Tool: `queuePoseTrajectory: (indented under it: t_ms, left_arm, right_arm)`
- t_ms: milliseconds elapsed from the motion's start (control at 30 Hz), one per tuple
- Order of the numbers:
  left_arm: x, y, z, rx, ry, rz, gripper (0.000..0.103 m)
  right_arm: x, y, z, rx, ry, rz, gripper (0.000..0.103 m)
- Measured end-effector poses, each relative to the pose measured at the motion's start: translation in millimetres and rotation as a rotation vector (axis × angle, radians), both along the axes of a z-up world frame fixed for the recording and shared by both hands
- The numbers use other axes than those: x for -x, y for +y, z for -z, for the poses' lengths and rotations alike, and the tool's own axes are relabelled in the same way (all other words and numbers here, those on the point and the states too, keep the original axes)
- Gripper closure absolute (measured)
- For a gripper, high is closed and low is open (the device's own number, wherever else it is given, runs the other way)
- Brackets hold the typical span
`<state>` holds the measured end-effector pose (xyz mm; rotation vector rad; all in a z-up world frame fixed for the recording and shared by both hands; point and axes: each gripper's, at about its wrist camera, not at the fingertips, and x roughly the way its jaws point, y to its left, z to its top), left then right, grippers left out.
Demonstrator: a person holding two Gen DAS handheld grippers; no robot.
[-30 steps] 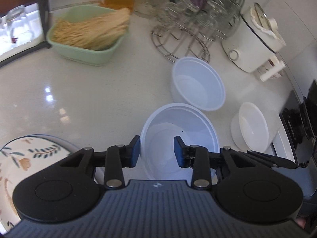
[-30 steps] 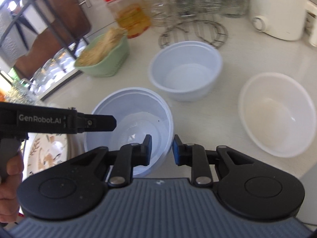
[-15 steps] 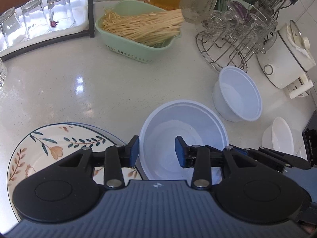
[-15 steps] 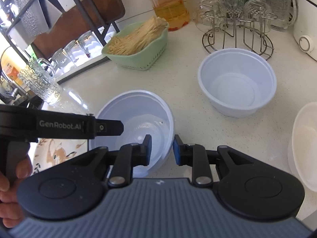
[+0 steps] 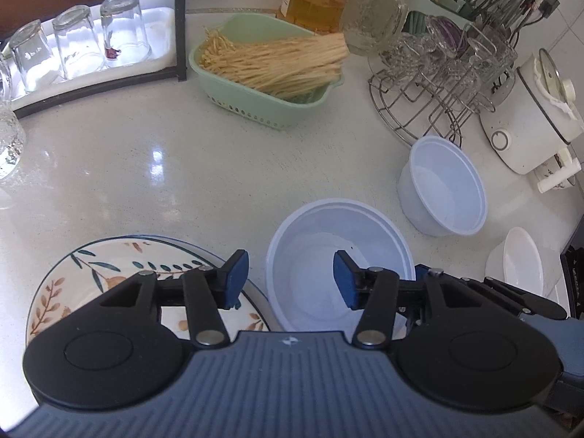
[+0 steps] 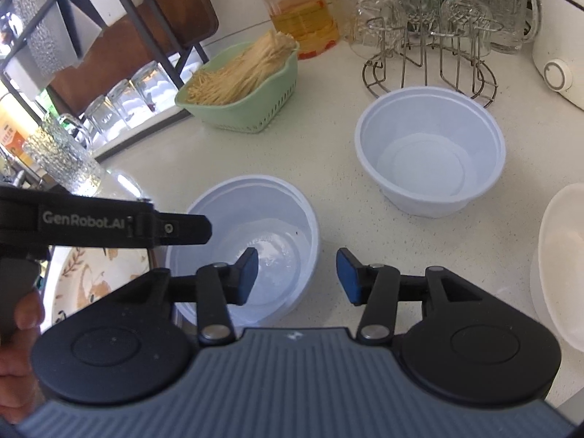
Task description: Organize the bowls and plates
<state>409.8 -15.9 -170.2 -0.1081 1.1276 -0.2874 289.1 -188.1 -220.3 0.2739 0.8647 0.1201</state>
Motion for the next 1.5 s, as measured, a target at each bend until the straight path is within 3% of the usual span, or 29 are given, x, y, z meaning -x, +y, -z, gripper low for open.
queuePoseTrajectory:
  t_ms: [500,767,967,1133,1500]
  left_arm:
    - [28,23,-45,0.005,-0.08,-0.072,0.045]
    - [50,36,-82,-0.056,-0.17,-0.045,0.045]
    - [60,55,-104,-0.034,-0.202,-0.01,0.045]
    - [71,69,-109,-0.048,-0.234,0.016,0.045]
    - [104,88,-112,0.019,-0.27,0.057,0.045]
  right_arm:
    - [23,-6,-45,0.043,-0.108,-0.036,0.052]
    - [38,-1,-68,0.042,-0.151,-0.035,0.052]
    - [52,14,-86,0.049,-0.176,0.03,0.052]
    - [64,32,-91,0.064,-0.189,0.047,0.052]
    - [101,51,-94,0.101,-0.187,0.095,0.053]
